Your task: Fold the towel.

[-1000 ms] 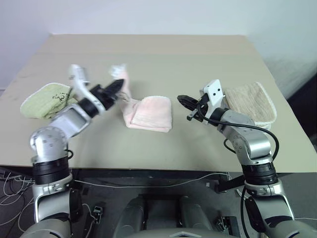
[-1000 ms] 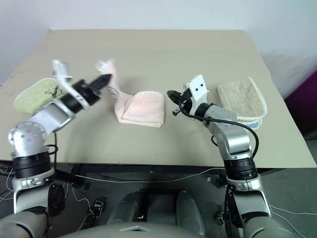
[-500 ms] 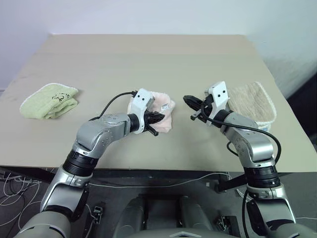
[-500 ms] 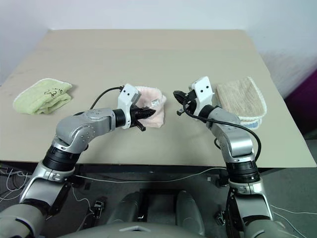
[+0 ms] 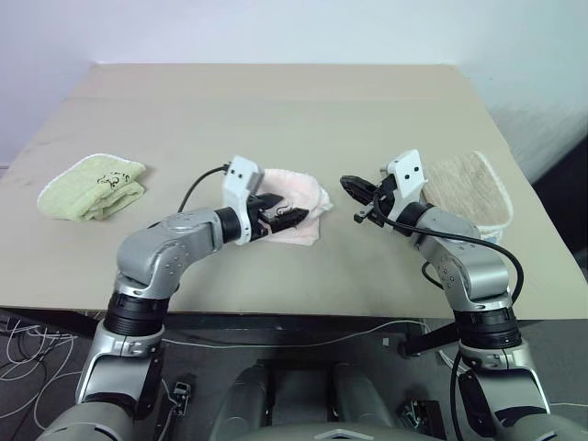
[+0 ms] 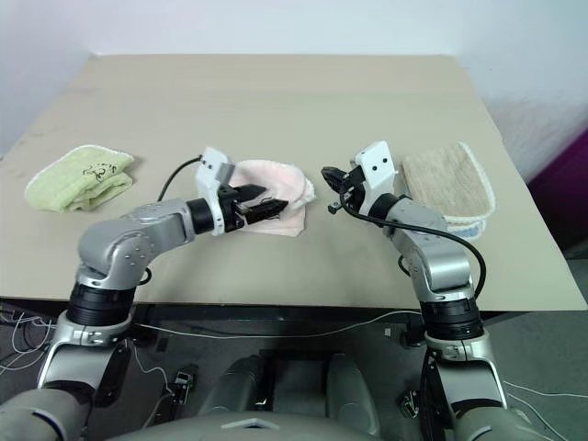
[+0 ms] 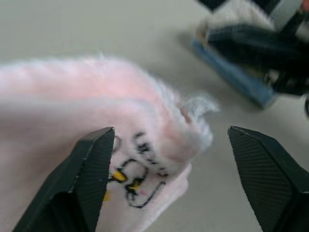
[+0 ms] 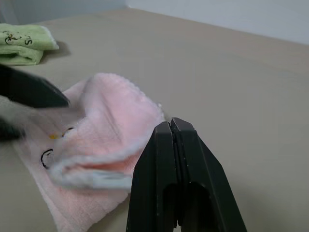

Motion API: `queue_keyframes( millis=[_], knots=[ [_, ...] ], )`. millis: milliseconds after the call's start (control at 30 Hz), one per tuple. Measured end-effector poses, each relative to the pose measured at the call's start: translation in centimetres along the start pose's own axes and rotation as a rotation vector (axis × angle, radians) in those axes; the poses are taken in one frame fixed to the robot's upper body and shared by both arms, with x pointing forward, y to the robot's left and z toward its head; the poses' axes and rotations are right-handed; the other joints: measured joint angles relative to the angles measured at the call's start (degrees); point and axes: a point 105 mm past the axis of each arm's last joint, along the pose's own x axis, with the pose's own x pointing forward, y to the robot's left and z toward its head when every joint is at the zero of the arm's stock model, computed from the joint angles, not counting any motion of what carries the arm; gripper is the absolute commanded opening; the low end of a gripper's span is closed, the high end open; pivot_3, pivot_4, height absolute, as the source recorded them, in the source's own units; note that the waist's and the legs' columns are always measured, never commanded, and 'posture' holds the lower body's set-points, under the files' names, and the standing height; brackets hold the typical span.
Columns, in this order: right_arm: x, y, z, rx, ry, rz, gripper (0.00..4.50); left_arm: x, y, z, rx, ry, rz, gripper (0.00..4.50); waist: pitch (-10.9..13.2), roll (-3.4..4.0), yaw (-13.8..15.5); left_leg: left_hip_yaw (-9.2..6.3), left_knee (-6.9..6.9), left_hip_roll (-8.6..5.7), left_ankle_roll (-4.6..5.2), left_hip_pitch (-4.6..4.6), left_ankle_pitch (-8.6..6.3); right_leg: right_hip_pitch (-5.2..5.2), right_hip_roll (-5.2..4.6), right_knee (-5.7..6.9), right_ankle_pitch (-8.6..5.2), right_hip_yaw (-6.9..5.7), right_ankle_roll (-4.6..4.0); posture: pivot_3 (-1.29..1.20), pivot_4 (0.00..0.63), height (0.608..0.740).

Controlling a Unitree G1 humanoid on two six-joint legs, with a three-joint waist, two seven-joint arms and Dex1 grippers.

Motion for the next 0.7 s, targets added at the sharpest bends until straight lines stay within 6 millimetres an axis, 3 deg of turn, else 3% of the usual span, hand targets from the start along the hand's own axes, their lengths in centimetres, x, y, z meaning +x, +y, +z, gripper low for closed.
queue_keyframes(
  millis=[133, 267, 333, 500, 633, 700],
  knots=[
    [0.7, 0.1, 1.3, -0.008, -0.032, 0.025, 0.00, -1.3, 1.5, 1.4, 0.017, -0.052, 0.063, 3.58, 0.0, 0.00, -0.1, 0.00, 0.00, 0.00, 0.00, 0.00, 0.00, -0.01, 0.01, 0.00, 0.00, 0.00, 0.00, 0.00, 0.150, 0.740],
    [2.6, 1.7, 2.7, 0.023, -0.076, 0.103, 0.00, -1.7, 4.1, 3.0, 0.119, -0.102, 0.172, 2.47, 0.0, 0.00, -0.1, 0.01, -0.01, 0.00, -0.01, 0.02, 0.00, 0.00, 0.03, 0.00, 0.00, -0.02, 0.00, 0.00, 0.150, 0.740],
    [3.9, 2.9, 2.3, 0.068, -0.070, 0.149, 0.00, -1.0, 5.1, 2.5, 0.189, -0.079, 0.198, 1.77, 0.0, 0.01, -0.1, 0.01, -0.02, -0.02, -0.01, 0.02, 0.01, 0.00, 0.02, -0.01, 0.00, -0.03, 0.00, 0.00, 0.150, 0.740],
    [5.5, 4.4, -0.8, 0.170, 0.021, 0.203, 0.00, 0.4, 5.9, -1.4, 0.262, 0.030, 0.176, 0.02, 0.0, 0.00, 0.0, -0.01, -0.02, -0.05, -0.01, -0.05, 0.00, -0.04, -0.03, -0.04, 0.00, -0.04, 0.00, 0.00, 0.150, 0.740],
    [6.2, 5.4, -5.1, 0.185, 0.179, 0.207, 0.00, 1.0, 6.1, -5.4, 0.334, 0.160, 0.148, 0.02, 0.0, 0.02, -0.2, 0.01, -0.04, -0.03, -0.01, -0.06, 0.01, -0.10, -0.01, -0.01, 0.00, -0.02, 0.00, 0.00, 0.150, 0.740],
    [6.0, 5.5, -6.5, 0.178, 0.219, 0.198, 0.00, 1.0, 6.2, -5.5, 0.377, 0.161, 0.144, 0.02, 0.0, 0.03, -0.2, 0.00, -0.03, -0.02, -0.01, -0.06, 0.00, -0.10, -0.02, -0.01, 0.00, -0.02, 0.00, 0.00, 0.150, 0.740]
  ],
)
